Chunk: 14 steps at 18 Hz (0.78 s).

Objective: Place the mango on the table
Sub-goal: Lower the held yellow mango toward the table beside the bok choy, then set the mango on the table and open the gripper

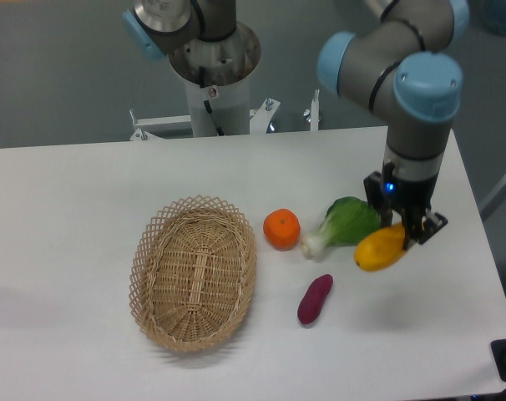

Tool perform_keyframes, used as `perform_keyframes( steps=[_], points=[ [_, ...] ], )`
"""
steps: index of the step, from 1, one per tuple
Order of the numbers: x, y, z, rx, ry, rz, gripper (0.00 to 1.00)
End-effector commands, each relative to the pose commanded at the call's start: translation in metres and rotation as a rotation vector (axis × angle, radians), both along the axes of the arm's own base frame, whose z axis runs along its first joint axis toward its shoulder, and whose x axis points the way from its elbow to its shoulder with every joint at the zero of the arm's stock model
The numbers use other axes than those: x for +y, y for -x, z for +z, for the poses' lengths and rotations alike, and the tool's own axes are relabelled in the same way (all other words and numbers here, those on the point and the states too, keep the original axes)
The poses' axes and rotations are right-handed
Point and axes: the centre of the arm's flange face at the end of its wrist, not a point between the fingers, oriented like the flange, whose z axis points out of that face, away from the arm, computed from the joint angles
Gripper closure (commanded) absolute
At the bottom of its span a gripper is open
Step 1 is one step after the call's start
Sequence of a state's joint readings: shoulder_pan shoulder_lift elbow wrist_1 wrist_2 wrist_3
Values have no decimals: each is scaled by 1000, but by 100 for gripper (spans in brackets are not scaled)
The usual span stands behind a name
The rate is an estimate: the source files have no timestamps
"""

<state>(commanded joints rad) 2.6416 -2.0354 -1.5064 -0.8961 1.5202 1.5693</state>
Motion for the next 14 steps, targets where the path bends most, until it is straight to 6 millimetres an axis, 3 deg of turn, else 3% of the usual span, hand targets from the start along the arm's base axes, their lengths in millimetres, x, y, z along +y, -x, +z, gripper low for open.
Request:
perform_keyframes(
  steps=[4,8,14],
  points=[
    [13,9,-47,-9,8,-16,63],
    [14,8,-76,-30,23,-27,63],
    [10,2,-97,-54,37,-31,58]
  ],
)
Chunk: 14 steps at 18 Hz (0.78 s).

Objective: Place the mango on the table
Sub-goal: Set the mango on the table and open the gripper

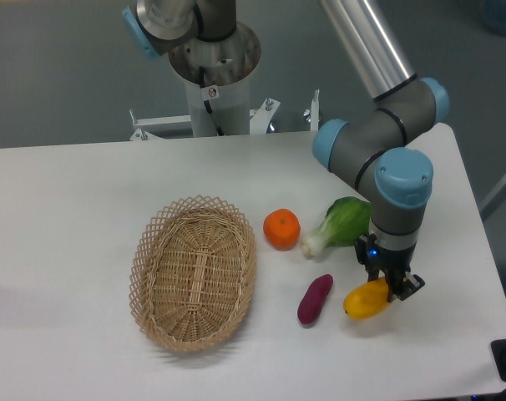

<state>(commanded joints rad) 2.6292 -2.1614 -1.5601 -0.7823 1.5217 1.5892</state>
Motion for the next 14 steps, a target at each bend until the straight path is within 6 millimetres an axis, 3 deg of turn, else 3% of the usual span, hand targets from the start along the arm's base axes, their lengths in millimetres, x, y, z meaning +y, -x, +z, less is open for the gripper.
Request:
perform_keyframes(
  steps=[3,4,5,6,9,14],
  points=[
    [-1,0,-2,-1,4,-12,48],
    [-1,0,-1,1,3,-13,35],
    [1,1,2,8,-1,-15,12],
    [1,2,3,7,-1,-12,0],
    [1,2,8,11,-8,-2,0],
    [9,14,41,59,-32,8,0]
  ],
)
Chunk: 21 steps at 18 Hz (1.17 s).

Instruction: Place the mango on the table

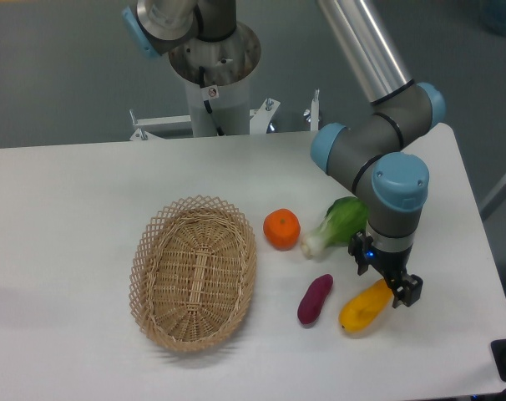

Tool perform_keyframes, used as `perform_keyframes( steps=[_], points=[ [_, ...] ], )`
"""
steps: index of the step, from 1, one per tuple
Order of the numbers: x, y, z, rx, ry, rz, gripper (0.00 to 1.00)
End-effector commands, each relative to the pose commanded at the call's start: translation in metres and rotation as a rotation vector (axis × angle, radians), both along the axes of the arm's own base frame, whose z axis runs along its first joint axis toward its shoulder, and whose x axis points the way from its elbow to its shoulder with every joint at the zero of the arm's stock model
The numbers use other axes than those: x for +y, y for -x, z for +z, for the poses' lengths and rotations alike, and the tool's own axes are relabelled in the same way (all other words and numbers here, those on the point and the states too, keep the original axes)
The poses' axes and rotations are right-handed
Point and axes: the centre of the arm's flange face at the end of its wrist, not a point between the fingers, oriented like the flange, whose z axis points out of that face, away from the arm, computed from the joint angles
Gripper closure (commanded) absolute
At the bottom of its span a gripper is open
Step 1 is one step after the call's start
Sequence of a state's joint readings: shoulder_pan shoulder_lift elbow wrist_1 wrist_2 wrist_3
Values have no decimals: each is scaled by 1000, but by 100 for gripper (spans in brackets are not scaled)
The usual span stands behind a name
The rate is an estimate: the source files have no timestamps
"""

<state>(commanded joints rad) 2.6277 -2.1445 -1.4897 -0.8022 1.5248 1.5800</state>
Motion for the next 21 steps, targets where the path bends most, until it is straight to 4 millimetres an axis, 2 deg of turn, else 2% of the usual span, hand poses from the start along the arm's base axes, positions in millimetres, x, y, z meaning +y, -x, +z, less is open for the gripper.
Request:
perform_keyframes(
  steps=[3,6,9,10,14,17,21],
  points=[
    [7,9,29,-15,3,10,0],
    [16,18,72,-62,29,4,0],
    [14,20,110,-85,43,5,0],
    [2,12,136,-94,49,12,0],
    [-34,3,186,-102,53,43,0],
    [-52,2,196,-114,77,44,0],
    [-64,6,195,-104,104,53,0]
  ],
)
